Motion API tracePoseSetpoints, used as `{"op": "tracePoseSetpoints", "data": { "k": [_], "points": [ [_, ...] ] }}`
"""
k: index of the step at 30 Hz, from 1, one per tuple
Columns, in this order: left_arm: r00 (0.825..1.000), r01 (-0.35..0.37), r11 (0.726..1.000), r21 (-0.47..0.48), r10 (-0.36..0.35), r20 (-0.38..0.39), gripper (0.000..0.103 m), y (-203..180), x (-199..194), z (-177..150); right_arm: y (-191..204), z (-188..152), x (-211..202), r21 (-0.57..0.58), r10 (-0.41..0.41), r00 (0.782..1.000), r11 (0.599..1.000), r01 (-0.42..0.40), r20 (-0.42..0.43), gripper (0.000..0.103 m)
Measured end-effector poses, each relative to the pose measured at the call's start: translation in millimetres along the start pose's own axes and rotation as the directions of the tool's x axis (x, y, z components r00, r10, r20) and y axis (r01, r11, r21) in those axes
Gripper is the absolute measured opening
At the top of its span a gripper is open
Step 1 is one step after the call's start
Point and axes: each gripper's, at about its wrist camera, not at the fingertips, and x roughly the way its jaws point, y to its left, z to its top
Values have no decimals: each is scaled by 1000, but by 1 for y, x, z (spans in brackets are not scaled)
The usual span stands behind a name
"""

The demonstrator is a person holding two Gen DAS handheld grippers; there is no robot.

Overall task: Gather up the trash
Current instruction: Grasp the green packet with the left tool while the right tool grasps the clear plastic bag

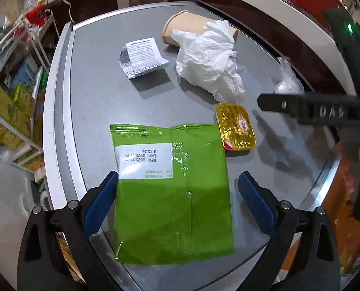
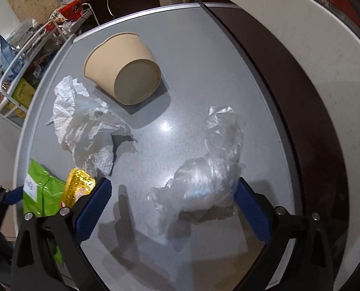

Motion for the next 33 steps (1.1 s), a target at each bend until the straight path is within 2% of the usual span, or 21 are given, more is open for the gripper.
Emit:
{"op": "tracePoseSetpoints", "data": {
  "k": [2, 4, 7, 10, 14, 16, 21, 27, 29, 30, 31, 33],
  "points": [
    [1000, -4, 1000, 12, 4, 1, 98, -2, -1, -2, -1, -1, -2, -15, 4, 1000, 1000, -4, -5, 88],
    [1000, 3, 1000, 16, -3, 5, 98, -3, -3, -4, 2, -3, -4, -39, 6, 1000, 999, -6, -6, 77],
    [1000, -13, 1000, 17, 12, 11, 90, -4, -6, -5, 6, -6, -7, -65, 9, 1000, 998, -9, -6, 63],
    [1000, -5, 1000, 18, 5, 13, 88, -6, -8, -7, 7, -8, -8, -61, 34, 999, 998, -35, -10, 60],
    [1000, -17, 999, 28, 16, 23, 83, -8, -8, -6, 13, -12, -9, -90, 13, 1000, 996, -13, -2, 58],
    [1000, -15, 1000, 20, 14, 25, 81, -7, -9, -5, 16, -13, -9, -112, 6, 1000, 994, -5, 7, 40],
    [999, 0, 1000, 5, 0, 36, 74, -3, -11, -2, 14, -11, -10, -104, 26, 1000, 994, -25, 7, 34],
    [999, 31, 999, -20, -30, 27, 72, 3, -12, -1, 11, -13, -10, -95, 57, 998, 994, -56, 8, 36],
    [1000, 3, 1000, 0, -3, 21, 74, 1, -12, -1, 9, -13, -10, -65, 71, 997, 995, -71, 0, 58],
    [1000, -6, 1000, 1, 6, 17, 75, 1, -11, 0, 8, -13, -11, -56, 58, 998, 997, -57, 12, 77],
    [1000, -1, 1000, 0, 1, 9, 77, 2, -9, 0, 8, -12, -13, -58, 38, 999, 998, -36, 30, 82],
    [1000, -5, 1000, 1, 5, 1, 82, 3, -7, 2, 10, -10, -12, -74, 22, 999, 997, -20, 29, 85]
  ]
}}
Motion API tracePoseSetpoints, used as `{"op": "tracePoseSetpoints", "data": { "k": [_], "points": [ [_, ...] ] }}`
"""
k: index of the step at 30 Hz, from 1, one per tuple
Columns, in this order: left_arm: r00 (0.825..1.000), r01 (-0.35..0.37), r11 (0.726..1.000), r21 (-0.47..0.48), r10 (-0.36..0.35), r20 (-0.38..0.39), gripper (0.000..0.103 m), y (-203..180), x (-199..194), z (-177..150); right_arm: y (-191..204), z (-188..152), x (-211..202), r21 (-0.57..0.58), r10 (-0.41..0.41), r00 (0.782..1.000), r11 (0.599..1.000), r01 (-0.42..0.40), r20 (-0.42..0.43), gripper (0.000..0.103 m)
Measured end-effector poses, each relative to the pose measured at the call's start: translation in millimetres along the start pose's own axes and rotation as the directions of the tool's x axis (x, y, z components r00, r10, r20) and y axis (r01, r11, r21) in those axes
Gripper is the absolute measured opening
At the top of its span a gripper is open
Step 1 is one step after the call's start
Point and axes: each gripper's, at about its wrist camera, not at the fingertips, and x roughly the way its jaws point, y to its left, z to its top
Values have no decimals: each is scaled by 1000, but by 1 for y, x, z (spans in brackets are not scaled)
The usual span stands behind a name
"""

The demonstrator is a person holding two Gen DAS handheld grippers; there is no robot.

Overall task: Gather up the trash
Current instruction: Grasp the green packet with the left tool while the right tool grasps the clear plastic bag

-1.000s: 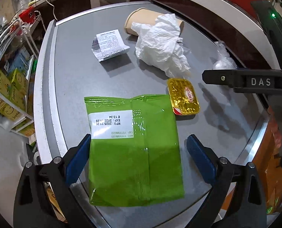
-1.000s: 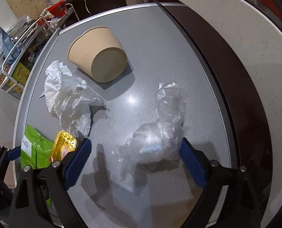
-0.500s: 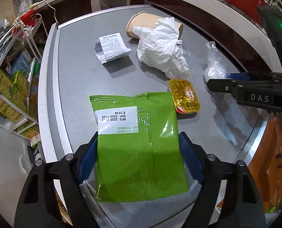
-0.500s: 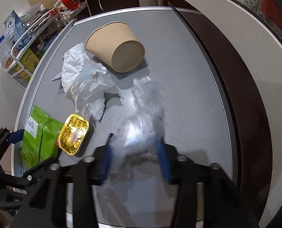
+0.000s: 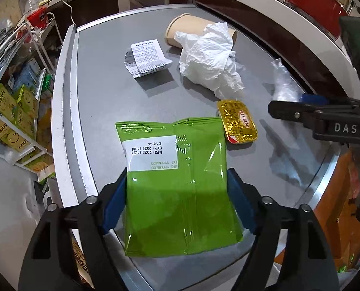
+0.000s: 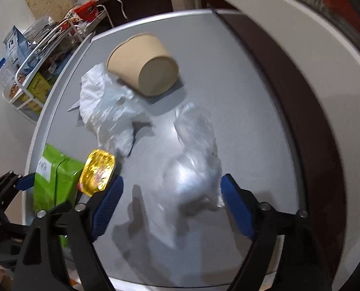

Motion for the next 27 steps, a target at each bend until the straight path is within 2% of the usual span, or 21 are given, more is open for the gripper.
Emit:
{"op": "tracePoseSetpoints", "data": {
  "k": [1, 3, 6, 8, 10, 11, 13, 16, 20, 27],
  "points": [
    [1000, -5, 1000, 1, 5, -4, 83, 0, 1, 1, 0, 1, 2, -3, -20, 1000, 1000, 20, -10, 91],
    [1000, -11, 1000, 10, 11, -6, 89, -2, 5, 4, 2, 3, 7, -13, -81, 996, 997, 80, -39, 92],
    [1000, -31, 999, 32, 31, -1, 89, -6, 7, 4, 1, 2, 8, -4, -70, 997, 998, 69, -42, 91],
    [999, -32, 999, 39, 32, 7, 89, -8, 8, 5, -1, 2, 9, 18, -38, 998, 999, 39, -48, 83],
    [999, -44, 998, 50, 43, 10, 89, -10, 8, 4, -2, 1, 7, 12, -55, 998, 998, 56, -24, 63],
    [999, -46, 997, 54, 45, 11, 88, -11, 8, 3, -2, 1, 7, 5, -76, 997, 997, 76, -20, 57],
    [999, -43, 997, 61, 43, 14, 86, -11, 8, 3, -1, 3, 6, 4, -55, 998, 998, 56, -18, 38],
    [999, -33, 997, 63, 32, 16, 79, -11, 6, 4, -2, 2, 5, 12, -6, 1000, 1000, 6, -17, 34],
    [1000, -22, 999, 43, 21, 22, 72, -8, 1, 3, 0, -1, 0, 9, 2, 1000, 1000, -2, -8, 34],
    [999, -2, 1000, 1, 2, 49, 71, 2, -13, 7, 0, 0, -19, 11, 30, 999, 999, -31, 27, 34]
  ]
}}
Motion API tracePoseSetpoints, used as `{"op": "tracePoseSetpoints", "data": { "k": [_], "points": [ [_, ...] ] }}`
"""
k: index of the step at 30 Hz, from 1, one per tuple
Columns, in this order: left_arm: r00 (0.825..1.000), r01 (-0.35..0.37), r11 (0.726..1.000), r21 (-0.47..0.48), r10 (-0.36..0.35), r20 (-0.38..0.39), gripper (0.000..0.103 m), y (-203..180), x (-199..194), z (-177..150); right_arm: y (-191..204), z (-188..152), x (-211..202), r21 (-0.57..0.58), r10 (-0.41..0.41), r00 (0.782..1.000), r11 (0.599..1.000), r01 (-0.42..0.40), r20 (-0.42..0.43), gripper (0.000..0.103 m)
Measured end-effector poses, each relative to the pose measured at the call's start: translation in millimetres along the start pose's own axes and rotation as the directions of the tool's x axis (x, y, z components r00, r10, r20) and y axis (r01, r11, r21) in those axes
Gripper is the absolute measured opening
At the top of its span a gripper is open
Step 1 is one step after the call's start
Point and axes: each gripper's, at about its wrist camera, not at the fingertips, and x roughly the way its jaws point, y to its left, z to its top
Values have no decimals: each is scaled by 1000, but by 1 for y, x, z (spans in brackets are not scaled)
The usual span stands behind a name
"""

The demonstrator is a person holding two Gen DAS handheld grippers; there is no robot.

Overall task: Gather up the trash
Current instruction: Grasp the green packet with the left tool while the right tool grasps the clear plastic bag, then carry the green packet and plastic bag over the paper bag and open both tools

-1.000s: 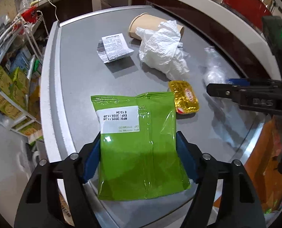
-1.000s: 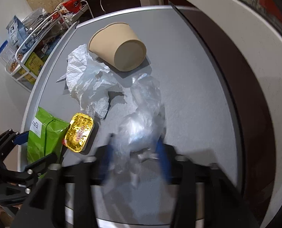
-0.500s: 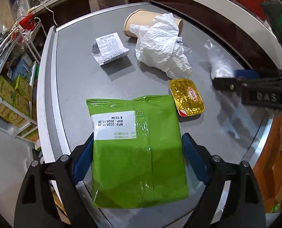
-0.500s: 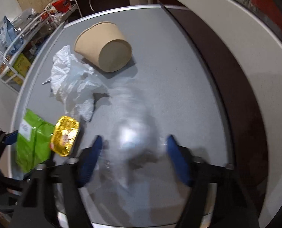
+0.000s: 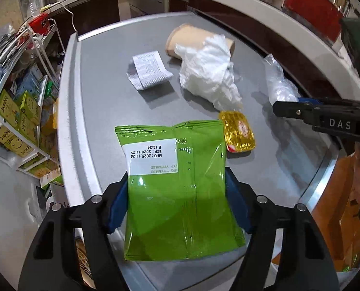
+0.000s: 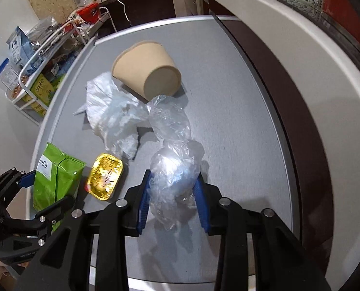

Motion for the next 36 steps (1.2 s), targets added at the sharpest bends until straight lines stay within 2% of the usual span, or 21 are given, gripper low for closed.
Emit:
{"op": "tracePoseSetpoints", "data": {
  "k": [7, 18, 26, 36],
  "points": [
    [996, 10, 999, -46, -6, 91, 71, 8, -35, 17, 4, 2, -32, -6, 40, 998, 999, -40, 57, 34],
    [973, -5, 997, -80, 23, 228, 71, 8, -89, 35, 11, -1, -94, -44, 76, 985, 997, -70, 155, 34],
    [963, 1, 999, -50, 13, 269, 71, -10, -120, 24, 21, -17, -123, -71, 83, 980, 995, -71, 179, 34],
    [959, 25, 1000, -11, -21, 282, 71, -30, -147, -1, 34, -47, -157, -123, 122, 975, 987, -100, 183, 34]
  ]
}}
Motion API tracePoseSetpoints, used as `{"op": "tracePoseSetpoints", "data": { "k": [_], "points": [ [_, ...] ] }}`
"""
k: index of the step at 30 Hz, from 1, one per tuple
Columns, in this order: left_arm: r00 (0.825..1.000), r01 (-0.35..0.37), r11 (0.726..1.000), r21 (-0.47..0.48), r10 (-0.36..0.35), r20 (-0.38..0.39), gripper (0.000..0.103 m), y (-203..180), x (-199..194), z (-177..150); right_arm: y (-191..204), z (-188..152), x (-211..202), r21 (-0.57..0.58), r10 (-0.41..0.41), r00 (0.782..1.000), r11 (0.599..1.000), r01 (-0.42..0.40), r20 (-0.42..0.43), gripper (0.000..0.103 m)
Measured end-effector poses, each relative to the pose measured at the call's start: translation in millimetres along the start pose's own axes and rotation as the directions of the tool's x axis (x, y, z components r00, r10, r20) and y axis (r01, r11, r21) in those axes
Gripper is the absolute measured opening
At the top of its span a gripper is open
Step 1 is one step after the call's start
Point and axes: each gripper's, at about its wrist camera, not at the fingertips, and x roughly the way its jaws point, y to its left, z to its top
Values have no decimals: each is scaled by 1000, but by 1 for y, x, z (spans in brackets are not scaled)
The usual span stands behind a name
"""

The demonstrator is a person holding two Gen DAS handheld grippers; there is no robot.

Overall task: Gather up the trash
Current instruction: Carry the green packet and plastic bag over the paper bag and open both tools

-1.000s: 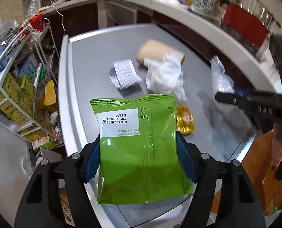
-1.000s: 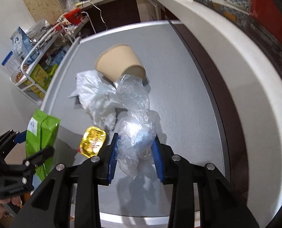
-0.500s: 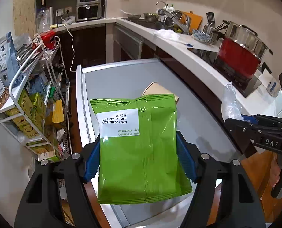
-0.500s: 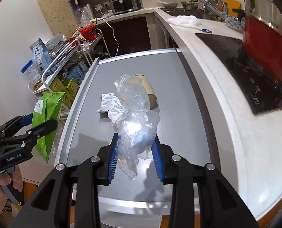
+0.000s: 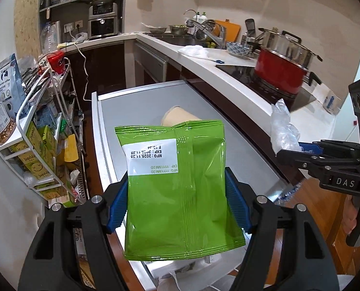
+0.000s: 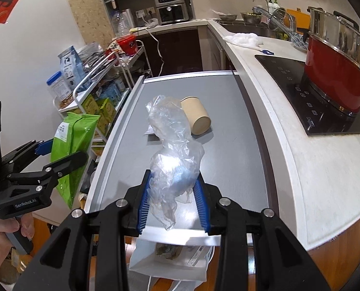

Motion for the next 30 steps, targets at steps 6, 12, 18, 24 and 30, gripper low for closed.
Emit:
{"op": "tracePoseSetpoints", "data": {
  "k": [6, 12, 18, 24, 30],
  "points": [
    [999, 40, 999, 34, -39, -24, 71, -14, -17, -18, 11, -22, -14, -34, 36, 999, 999, -37, -36, 34],
    [993, 87, 994, 70, -81, -88, 71, -27, -25, -44, 16, -55, -16, -34, 62, 991, 997, -66, -121, 34],
    [968, 149, 985, 92, -126, -217, 71, -40, -13, -83, 17, -94, 5, -11, 59, 969, 998, -64, -241, 34],
    [903, 228, 973, 25, -202, -379, 71, -42, 19, -124, 13, -132, 37, 17, 67, 929, 998, -65, -365, 34],
    [865, 226, 974, 18, -192, -463, 71, -46, 59, -153, 6, -162, 75, 52, 66, 895, 997, -48, -441, 34]
  ]
}}
